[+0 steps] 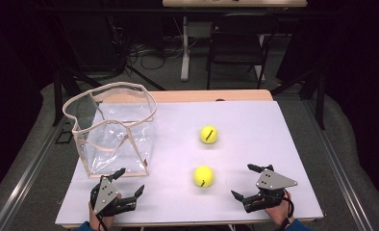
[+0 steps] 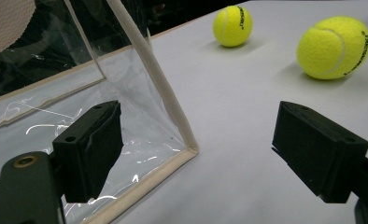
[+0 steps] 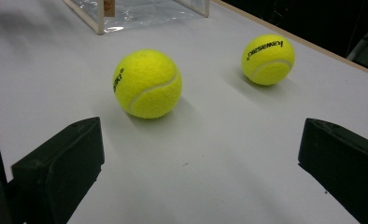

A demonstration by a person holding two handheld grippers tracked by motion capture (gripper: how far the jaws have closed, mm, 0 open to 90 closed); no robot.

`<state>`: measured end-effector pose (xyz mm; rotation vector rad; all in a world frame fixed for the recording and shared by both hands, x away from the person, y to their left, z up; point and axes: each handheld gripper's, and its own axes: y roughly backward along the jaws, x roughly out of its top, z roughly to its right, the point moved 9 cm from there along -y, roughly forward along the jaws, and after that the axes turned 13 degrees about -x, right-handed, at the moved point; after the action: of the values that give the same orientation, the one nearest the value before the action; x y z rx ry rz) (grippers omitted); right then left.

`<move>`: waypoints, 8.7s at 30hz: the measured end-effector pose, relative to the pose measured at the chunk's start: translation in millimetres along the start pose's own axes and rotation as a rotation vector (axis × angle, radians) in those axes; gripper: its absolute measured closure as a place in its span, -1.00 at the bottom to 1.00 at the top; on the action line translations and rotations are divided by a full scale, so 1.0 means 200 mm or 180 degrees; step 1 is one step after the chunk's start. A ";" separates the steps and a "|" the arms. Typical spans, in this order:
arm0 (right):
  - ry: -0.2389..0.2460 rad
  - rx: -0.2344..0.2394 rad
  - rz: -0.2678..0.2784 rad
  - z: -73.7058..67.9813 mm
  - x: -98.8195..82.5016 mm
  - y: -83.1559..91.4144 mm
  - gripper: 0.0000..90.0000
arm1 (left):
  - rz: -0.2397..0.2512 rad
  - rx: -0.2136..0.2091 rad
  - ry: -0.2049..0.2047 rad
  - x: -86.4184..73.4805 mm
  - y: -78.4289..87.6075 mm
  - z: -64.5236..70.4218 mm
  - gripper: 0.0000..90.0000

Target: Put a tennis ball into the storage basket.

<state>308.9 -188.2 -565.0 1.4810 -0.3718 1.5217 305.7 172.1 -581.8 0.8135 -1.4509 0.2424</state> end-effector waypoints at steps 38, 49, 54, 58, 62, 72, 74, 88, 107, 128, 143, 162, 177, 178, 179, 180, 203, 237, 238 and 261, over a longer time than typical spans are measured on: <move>0.0057 0.0185 -0.0411 -0.08 0.16 -0.14 -1.00 | 0.0006 -0.0013 -0.0003 0.00 0.00 0.00 -0.65; 0.0116 0.0222 -0.0487 -0.10 0.18 -0.17 -1.00 | -0.0038 -0.0020 -0.0018 0.00 0.00 0.00 -0.65; 0.0101 0.0231 -0.0497 -0.10 0.20 -0.17 -1.00 | -0.0044 -0.0018 -0.0032 0.00 -0.01 0.01 -0.65; 0.0108 0.0251 -0.0512 -0.11 0.22 -0.19 -1.00 | -0.0037 -0.0007 -0.0027 0.00 -0.01 0.00 -0.65; 0.0110 0.0298 -0.0588 -0.12 0.23 -0.22 -1.00 | -0.0031 -0.0031 -0.0022 0.00 -0.02 0.00 -0.65; 0.0103 0.0358 -0.0731 -0.13 0.22 -0.30 -1.00 | -0.0018 -0.0042 -0.0010 0.00 -0.02 0.00 -0.65; 0.0105 0.0366 -0.0731 -0.12 0.22 -0.31 -1.00 | -0.0012 -0.0051 -0.0011 0.00 -0.03 0.00 -0.65; 0.0178 0.0499 -0.0834 -0.19 0.26 -0.37 -1.00 | -0.0027 -0.0082 -0.0021 0.00 -0.03 0.01 -0.65; 0.0229 0.0596 -0.1094 -0.27 0.21 -0.46 -1.00 | -0.0030 -0.0089 0.0009 0.00 -0.04 0.00 -0.65; 0.0177 0.0718 -0.1295 -0.33 0.11 -0.51 -1.00 | -0.0025 -0.0117 0.0021 -0.01 -0.03 0.00 -0.65; 0.0254 0.0629 -0.1394 -0.34 0.07 -0.52 -0.75 | -0.0022 -0.0126 -0.0012 0.00 -0.02 0.01 -0.65; 0.0241 0.0561 -0.1440 -0.32 0.05 -0.52 -0.43 | -0.0021 -0.0128 -0.0016 -0.01 -0.03 0.01 -0.65; 0.0230 0.0544 -0.1184 -0.33 0.10 -0.50 -0.43 | -0.0017 -0.0130 -0.0020 -0.01 -0.03 0.01 -0.65; 0.0230 0.0544 -0.1184 -0.33 0.10 -0.50 -0.43 | -0.0017 -0.0130 -0.0020 -0.01 -0.03 0.01 -0.65; 0.0217 0.0524 -0.1134 -0.32 0.11 -0.49 -0.43 | -0.0025 -0.0127 -0.0021 -0.01 -0.03 0.00 -0.65; 0.0213 0.0526 -0.1127 -0.32 0.12 -0.49 -0.43 | -0.0030 -0.0122 -0.0021 -0.01 -0.03 0.00 -0.65; 0.0100 0.0437 -0.0766 -0.30 0.19 -0.47 -0.43 | -0.0007 -0.0129 -0.0034 0.00 -0.03 0.00 -0.65; 0.0153 0.0315 -0.0500 -0.30 0.28 -0.47 -0.42 | -0.0013 -0.0126 -0.0033 -0.01 -0.04 0.00 -0.65; 0.0154 0.0314 -0.0500 -0.31 0.29 -0.47 -0.42 | -0.0013 -0.0125 -0.0031 -0.01 -0.04 0.00 -0.65; 0.0143 0.0288 -0.0379 -0.31 0.36 -0.50 -0.42 | -0.0047 -0.0103 -0.0013 -0.01 -0.04 0.00 -0.65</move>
<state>362.1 -61.5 -552.2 1.5090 -0.1867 1.4905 310.9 166.7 -587.4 0.7986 -1.4487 0.2058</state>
